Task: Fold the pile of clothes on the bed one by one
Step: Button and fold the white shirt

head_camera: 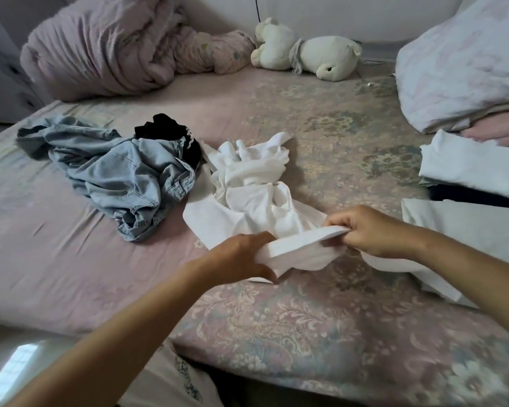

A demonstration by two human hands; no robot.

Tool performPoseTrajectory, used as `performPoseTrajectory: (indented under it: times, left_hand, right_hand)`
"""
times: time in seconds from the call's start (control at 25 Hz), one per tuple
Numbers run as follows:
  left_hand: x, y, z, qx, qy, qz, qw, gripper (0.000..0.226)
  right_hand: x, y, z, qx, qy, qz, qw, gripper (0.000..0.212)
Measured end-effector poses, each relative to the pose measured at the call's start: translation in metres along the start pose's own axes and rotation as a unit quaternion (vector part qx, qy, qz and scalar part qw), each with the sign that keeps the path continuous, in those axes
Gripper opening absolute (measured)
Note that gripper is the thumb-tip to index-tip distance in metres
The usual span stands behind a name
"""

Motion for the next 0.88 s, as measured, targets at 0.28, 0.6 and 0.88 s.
performPoseTrajectory:
  times: [0.28,0.6,0.88]
  left_hand:
    - [0.064,0.009,0.004,-0.059,-0.055,0.078,0.994,0.024]
    - [0.032,0.037,0.028,0.119,-0.07,-0.215,0.967,0.084]
    - [0.05,0.077,-0.003,-0.029,0.023,-0.233,0.972,0.077]
  right_hand:
    - [-0.068,0.016,0.055,-0.051,0.073,-0.015,0.996,0.012]
    - [-0.07,0.044,0.046,-0.023,-0.047,0.425,0.904,0.037]
    - [-0.092,0.072,0.008,0.122,0.058,0.31,0.941,0.102]
Point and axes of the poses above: each hand's wrist, its own z-axis away from the middle knuckle, its own y-axis out of the palm, x = y × z, the point moved 3 cm from there along -z, towards the middle knuckle, and after that the axes turned 14 degrees about x, right-handed, at the moved point
